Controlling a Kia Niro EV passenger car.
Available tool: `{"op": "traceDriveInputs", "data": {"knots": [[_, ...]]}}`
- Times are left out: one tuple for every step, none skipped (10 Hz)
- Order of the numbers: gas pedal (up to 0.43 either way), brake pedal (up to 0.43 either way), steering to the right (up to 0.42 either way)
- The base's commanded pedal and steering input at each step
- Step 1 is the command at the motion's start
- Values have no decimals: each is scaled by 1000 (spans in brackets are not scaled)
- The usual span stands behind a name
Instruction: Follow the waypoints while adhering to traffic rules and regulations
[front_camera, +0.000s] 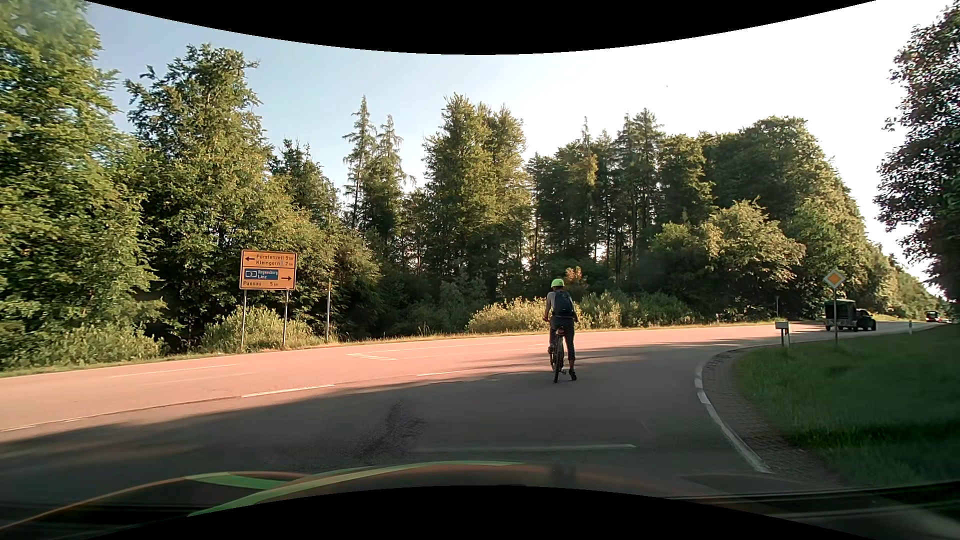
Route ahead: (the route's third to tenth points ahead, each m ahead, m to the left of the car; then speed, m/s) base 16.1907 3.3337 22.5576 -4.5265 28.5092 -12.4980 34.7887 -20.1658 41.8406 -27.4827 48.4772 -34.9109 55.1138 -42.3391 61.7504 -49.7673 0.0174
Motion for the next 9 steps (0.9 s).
{"op": "traceDriveInputs", "data": {"knots": [[0,256,78],[0,256,78],[0,256,78],[0,256,75],[0,256,67],[0,262,65],[0,262,66],[0,262,66],[0,268,66]]}}
